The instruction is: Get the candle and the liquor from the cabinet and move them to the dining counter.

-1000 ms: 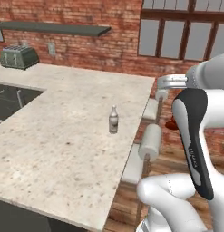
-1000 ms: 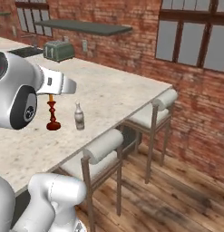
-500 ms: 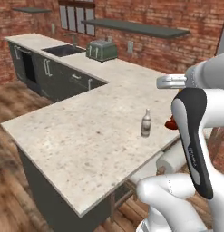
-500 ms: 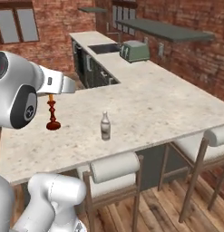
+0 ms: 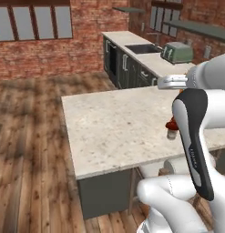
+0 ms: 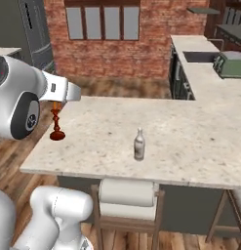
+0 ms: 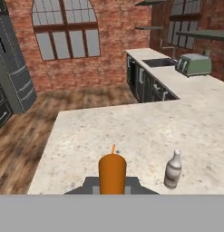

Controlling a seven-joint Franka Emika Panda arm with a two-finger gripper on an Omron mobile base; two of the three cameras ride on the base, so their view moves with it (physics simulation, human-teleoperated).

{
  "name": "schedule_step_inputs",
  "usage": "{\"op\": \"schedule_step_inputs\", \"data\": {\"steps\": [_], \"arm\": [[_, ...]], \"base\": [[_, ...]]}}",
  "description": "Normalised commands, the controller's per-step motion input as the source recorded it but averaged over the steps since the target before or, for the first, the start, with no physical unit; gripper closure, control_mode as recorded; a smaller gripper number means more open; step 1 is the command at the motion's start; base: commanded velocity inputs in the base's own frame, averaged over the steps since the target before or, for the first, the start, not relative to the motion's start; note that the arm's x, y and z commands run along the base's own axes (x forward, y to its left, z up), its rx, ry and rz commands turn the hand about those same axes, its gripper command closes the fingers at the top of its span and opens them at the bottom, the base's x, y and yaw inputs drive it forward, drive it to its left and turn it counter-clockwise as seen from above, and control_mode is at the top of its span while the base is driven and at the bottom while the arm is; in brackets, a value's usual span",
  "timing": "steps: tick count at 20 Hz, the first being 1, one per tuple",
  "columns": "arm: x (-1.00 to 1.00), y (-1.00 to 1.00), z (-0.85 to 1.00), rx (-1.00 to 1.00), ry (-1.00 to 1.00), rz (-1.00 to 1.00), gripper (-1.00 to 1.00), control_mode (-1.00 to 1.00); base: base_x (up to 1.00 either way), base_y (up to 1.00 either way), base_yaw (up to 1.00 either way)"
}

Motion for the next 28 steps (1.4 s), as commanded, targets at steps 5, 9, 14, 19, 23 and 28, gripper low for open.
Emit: {"op": "schedule_step_inputs", "data": {"steps": [5,9,14,19,23,28], "arm": [[0.00,0.00,0.00,0.00,0.00,0.00,1.00,1.00],[0.00,0.00,0.00,0.00,0.00,0.00,1.00,1.00],[0.00,0.00,0.00,0.00,0.00,0.00,1.00,1.00],[0.00,0.00,0.00,0.00,0.00,0.00,1.00,1.00],[0.00,0.00,0.00,0.00,0.00,0.00,1.00,1.00],[0.00,0.00,0.00,0.00,0.00,0.00,1.00,1.00]], "base": [[0.30,-0.66,0.73],[0.00,-0.77,0.23],[-0.05,-0.96,-0.02],[0.00,-1.00,-0.18],[0.00,-0.94,-0.40],[-0.08,-0.16,-0.49]]}}
